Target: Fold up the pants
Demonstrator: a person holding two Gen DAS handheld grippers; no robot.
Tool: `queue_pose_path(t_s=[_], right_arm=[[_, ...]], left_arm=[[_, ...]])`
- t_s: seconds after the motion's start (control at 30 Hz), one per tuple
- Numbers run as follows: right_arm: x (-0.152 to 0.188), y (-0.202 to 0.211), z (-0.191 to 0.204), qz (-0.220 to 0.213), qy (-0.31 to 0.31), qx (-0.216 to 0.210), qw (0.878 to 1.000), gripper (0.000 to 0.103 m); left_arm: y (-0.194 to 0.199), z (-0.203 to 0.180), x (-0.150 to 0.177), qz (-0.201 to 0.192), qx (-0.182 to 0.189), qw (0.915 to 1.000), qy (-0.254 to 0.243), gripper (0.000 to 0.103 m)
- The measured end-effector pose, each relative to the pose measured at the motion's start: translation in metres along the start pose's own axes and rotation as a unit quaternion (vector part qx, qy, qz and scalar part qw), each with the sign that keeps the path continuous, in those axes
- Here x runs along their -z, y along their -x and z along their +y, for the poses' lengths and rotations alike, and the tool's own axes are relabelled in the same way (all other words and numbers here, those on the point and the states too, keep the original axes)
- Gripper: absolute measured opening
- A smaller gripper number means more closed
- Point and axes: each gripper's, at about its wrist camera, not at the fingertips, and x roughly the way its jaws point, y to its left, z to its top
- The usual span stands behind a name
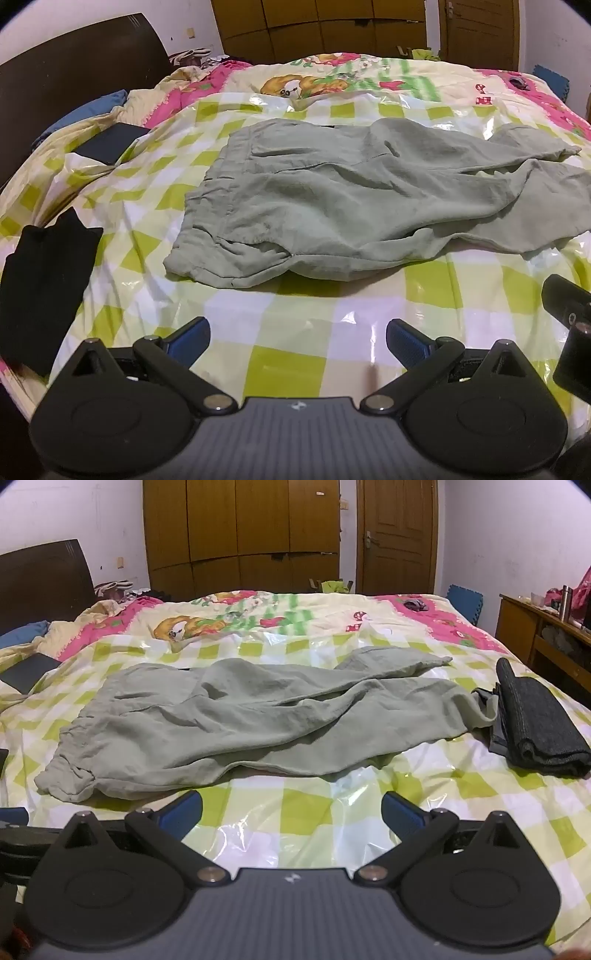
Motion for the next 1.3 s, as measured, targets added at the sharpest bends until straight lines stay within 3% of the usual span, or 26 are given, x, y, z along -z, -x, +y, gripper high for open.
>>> queue_pose_path(t_s=[1.3], right_arm=[[0.008,-0.009,0.001,0.017,0.005,0.001,1.000,0.102]], left_arm=[[-0.008,-0.004,0.006,0.011,0.010,0.9999,0.004,0.103]])
